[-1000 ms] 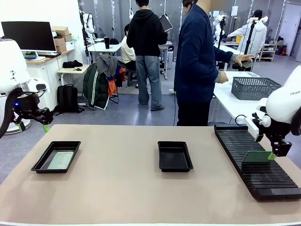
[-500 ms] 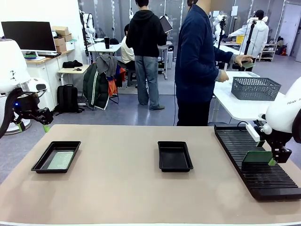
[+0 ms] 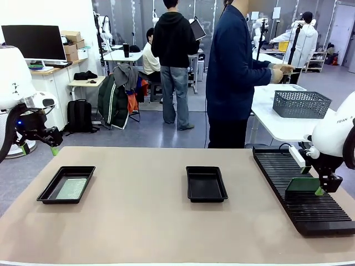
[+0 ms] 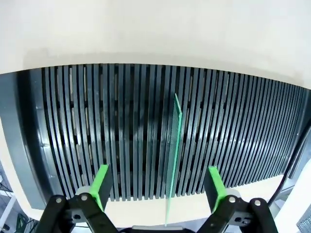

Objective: Inspect and transfer BCBs to ESD trays.
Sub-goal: Pick up the Blank PCB from the PCB Rack and place it in the right ESD tray.

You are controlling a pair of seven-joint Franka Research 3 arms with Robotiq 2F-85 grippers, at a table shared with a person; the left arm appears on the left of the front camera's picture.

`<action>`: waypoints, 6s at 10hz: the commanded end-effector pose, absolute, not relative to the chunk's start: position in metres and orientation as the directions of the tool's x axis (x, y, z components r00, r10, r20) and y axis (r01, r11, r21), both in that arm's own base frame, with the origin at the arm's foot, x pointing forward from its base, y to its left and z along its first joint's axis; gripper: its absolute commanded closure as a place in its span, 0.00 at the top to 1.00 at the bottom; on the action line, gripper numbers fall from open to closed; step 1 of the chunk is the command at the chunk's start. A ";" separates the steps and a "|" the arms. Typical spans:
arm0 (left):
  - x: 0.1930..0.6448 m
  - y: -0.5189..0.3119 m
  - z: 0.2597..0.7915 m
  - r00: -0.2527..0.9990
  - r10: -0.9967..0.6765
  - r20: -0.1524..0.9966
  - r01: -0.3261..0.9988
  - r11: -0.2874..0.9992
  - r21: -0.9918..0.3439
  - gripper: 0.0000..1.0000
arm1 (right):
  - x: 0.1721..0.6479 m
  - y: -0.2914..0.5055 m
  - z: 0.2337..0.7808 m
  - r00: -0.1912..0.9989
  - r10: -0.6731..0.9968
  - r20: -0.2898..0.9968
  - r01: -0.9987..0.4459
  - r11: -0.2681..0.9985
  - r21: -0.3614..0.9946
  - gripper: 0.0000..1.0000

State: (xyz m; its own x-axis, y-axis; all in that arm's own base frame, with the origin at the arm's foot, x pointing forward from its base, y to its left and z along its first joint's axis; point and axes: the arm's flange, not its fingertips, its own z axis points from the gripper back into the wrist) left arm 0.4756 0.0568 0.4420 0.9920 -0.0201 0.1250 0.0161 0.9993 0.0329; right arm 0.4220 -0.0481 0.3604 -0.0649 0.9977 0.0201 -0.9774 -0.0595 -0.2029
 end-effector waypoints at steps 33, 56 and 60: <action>0.475 0.057 0.442 0.992 -0.019 0.124 0.015 0.999 0.033 1.00 | 0.444 -0.064 0.350 -0.052 0.997 0.048 -0.977 -0.041 -0.211 0.21; 0.475 0.057 0.442 0.992 -0.019 0.124 0.015 0.999 0.033 1.00 | 0.394 -0.113 0.683 -0.004 0.996 0.089 -0.971 0.018 -0.240 0.00; 0.475 0.057 0.442 0.992 -0.019 0.124 0.015 0.999 0.033 1.00 | 0.394 -0.113 0.683 -0.004 0.996 0.089 -0.971 0.018 -0.240 0.00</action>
State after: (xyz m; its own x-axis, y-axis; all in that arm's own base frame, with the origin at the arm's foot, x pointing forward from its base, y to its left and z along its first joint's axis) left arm 0.4758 0.0568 0.4418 0.9920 -0.0201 0.1246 0.0161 0.9993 0.0329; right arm 0.3977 -0.1132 0.6878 -0.0030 0.9952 0.0980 -0.9706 0.0207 -0.2398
